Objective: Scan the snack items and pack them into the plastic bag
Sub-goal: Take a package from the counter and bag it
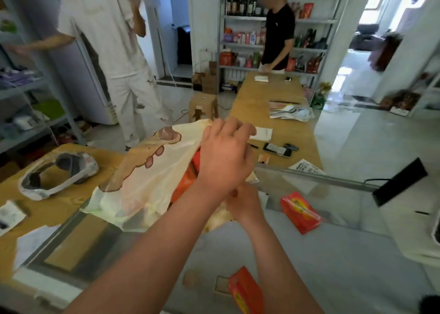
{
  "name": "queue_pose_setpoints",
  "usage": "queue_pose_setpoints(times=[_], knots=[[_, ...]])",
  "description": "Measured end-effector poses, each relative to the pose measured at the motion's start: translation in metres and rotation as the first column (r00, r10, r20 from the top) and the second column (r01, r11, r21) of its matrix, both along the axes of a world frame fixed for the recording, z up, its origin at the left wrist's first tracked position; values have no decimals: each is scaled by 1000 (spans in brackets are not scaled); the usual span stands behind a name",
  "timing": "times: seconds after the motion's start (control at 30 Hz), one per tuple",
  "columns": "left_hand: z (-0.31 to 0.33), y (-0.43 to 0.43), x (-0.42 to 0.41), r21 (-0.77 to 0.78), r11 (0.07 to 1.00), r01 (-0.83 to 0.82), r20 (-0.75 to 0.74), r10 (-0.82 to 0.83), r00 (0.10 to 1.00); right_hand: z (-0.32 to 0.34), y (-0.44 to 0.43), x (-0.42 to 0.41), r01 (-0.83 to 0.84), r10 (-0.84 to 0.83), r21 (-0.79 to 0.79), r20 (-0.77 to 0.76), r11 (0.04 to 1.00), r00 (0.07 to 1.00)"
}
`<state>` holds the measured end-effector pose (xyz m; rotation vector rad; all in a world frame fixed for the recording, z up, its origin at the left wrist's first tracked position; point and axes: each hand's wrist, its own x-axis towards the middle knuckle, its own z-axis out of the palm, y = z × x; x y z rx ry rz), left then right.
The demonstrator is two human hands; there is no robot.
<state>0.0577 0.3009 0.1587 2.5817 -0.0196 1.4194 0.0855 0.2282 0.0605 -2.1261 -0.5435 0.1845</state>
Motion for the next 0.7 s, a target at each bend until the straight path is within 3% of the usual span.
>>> queue_pose_setpoints(times=[0.13,0.3,0.4,0.5,0.7], knots=[[-33,-50,5,-218,966,143,-190,-186,964,-2,-62,5,76,-75,-2,115,997,991],[-81,-86,21,-454,890,-39,-594,-270,757,-40,-130,39,346,-339,-128,76,929,938],[-99,-93,21,-447,876,-183,-738,-245,629,-63,-155,55,416,-418,-295,61,860,907],[-120,-89,16,-381,880,-283,-833,-194,518,-90,-166,60,372,-404,-379,-6,847,915],[-116,-80,4,-439,818,-372,-844,-233,483,-105,-162,64,484,-518,-258,-81,836,852]])
